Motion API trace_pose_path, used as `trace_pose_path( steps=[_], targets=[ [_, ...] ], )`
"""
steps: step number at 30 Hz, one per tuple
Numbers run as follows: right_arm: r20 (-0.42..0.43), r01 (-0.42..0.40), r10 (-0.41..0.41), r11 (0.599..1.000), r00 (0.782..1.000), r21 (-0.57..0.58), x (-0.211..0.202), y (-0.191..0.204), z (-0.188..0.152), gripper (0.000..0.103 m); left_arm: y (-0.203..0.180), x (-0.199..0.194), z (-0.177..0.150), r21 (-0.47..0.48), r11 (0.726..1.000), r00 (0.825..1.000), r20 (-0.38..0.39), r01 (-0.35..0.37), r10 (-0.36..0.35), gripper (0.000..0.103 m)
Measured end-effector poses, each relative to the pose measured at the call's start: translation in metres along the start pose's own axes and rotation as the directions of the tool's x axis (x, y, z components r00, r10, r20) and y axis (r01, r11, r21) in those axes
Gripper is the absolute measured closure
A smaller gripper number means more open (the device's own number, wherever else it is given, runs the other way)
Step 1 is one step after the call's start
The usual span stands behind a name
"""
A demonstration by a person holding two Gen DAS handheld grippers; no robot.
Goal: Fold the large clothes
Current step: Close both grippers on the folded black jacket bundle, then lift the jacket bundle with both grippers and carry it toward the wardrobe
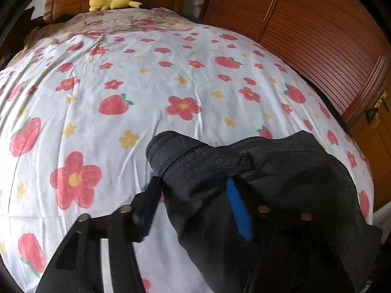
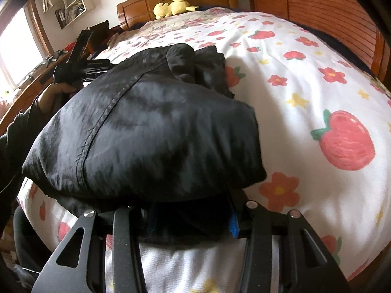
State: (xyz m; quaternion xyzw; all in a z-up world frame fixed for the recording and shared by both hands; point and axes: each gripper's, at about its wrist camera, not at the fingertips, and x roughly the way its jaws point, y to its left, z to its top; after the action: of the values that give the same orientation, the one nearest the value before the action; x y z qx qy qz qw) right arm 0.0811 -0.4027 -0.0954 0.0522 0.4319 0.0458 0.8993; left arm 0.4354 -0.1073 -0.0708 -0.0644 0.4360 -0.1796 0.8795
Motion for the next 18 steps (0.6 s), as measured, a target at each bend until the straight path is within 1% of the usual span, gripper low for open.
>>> trace_pose_path(
  steps=[1,2,3,4,6,10,13,18],
  targets=[
    [0.001,-0.015,0.015,1.0,1.0,0.0,0.0,0.0,0.001,0.066,-0.001,-0.001,0.002,0.007,1.0,1.0,0.0,0.005,-0.005,0.069],
    [0.01,-0.039,0.039,0.999,0.999,0.003,-0.001,0.0,0.001,0.073,-0.005,-0.003,0.002,0.021,1.0,1.0,0.006,0.0,0.0,0.074],
    [0.021,-0.053,0.053,0.999,0.998,0.002,-0.002,0.001,0.002,0.08,-0.009,-0.006,0.002,0.036,0.999,1.0,0.016,-0.017,0.017,0.08],
    [0.039,-0.063,0.063,0.998,0.997,-0.007,-0.004,0.002,0.002,0.081,-0.015,-0.01,0.002,0.058,0.998,0.999,0.027,-0.039,0.037,0.084],
    [0.079,-0.076,0.076,0.997,0.994,-0.006,-0.011,0.004,0.005,0.086,-0.026,-0.022,0.003,0.088,0.993,0.995,0.063,-0.078,0.073,0.088],
    [0.172,-0.114,0.114,0.993,0.979,-0.007,-0.033,0.006,0.015,0.09,-0.045,-0.056,0.007,0.102,0.991,0.988,0.136,-0.083,0.068,0.092],
    [0.243,-0.166,0.16,0.986,0.957,0.006,-0.05,0.004,0.024,0.093,-0.063,-0.078,0.008,0.143,0.984,0.982,0.173,-0.107,0.081,0.093],
    [0.29,-0.17,0.178,0.984,0.94,-0.053,-0.067,0.01,0.036,0.094,-0.093,-0.106,0.005,0.182,0.975,0.97,0.226,-0.129,0.086,0.094]
  ],
)
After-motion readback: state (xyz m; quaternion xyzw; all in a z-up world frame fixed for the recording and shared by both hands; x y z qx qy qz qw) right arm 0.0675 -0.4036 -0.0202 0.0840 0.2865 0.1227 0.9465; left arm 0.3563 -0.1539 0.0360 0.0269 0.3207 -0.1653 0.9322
